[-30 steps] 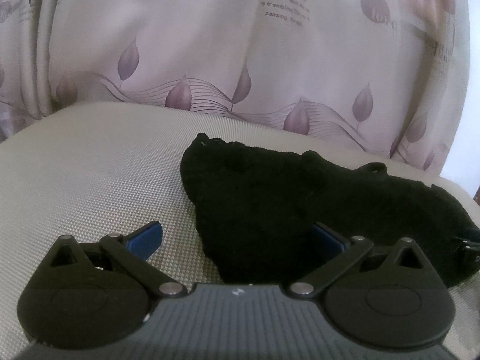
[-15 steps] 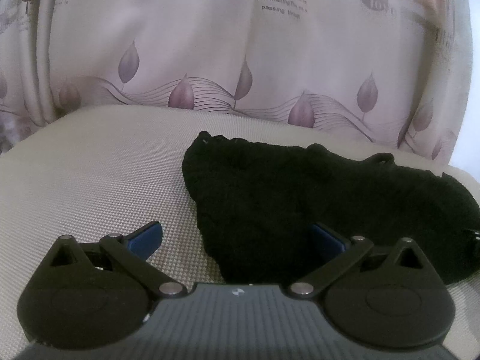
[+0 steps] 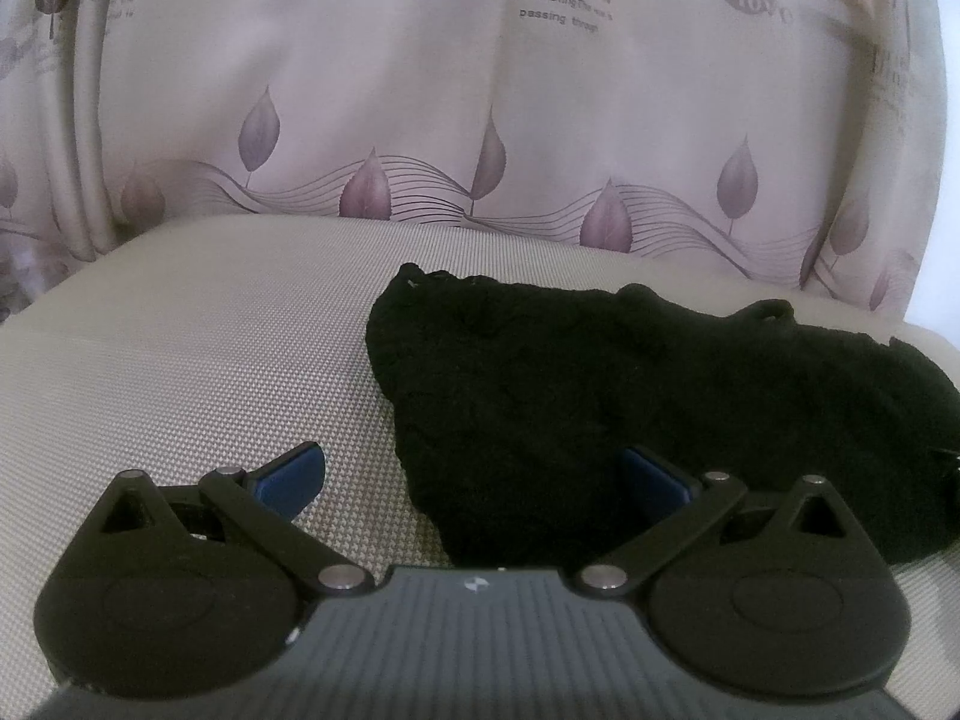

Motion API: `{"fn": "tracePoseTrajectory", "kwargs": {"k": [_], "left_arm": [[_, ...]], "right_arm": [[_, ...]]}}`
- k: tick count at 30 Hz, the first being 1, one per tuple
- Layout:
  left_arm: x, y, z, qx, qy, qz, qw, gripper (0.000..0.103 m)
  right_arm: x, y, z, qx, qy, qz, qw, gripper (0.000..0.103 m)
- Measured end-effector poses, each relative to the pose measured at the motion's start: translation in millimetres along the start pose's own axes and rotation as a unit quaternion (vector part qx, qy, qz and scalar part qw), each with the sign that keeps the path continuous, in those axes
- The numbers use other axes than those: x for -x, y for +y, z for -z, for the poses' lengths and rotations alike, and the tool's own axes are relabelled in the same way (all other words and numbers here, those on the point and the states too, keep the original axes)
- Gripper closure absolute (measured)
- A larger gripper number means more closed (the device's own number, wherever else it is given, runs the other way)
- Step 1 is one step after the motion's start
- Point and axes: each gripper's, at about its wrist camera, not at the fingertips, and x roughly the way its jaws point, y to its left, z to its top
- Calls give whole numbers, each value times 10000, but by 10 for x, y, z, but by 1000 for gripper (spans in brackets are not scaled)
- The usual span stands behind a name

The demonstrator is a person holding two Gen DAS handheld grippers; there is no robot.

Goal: Fold small clothes

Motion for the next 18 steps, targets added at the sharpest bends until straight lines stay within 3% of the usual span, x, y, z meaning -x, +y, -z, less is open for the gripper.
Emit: {"fn": "tracePoseTrajectory", "kwargs": {"k": [18], "left_arm": [[-2, -9, 5, -96, 0, -55, 9999, 0]], "right_arm": [[2, 3, -5, 1, 1, 16, 10000, 0]]}}
